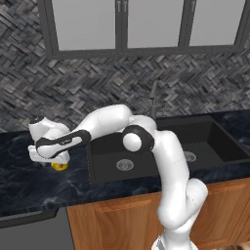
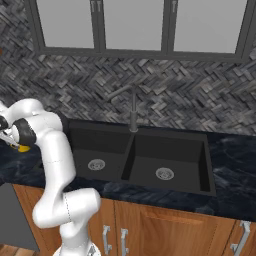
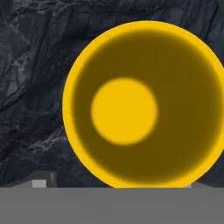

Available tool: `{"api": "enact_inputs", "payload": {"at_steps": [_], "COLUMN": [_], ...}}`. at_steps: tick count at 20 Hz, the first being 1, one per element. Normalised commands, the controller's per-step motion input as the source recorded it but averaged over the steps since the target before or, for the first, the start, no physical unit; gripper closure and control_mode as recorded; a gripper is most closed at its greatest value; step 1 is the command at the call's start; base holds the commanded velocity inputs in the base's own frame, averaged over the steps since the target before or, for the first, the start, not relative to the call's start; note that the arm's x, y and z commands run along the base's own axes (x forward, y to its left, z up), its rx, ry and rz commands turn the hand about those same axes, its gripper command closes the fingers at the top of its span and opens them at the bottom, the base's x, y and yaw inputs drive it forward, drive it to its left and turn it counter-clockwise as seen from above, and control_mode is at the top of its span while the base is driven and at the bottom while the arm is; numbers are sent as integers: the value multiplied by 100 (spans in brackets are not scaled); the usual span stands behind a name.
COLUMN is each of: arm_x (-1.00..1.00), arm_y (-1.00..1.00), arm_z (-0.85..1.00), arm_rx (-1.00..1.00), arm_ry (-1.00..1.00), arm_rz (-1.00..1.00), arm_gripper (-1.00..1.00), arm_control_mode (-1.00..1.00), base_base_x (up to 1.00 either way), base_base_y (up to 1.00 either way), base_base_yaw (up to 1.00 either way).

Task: Pick the mug and place it in the sink. Pick the bowl and place it in the open cabinet and then close the cabinet.

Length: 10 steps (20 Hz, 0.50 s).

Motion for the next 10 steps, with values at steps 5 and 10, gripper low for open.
{"api": "enact_inputs", "payload": {"at_steps": [5,10], "arm_x": [0,1], "arm_y": [0,-15], "arm_z": [-7,0], "arm_rx": [1,0], "arm_ry": [-3,0], "arm_rz": [0,-2], "arm_gripper": [100,100], "arm_control_mode": [-100,-100], "base_base_x": [0,0], "base_base_y": [0,0], "base_base_yaw": [0,0]}}
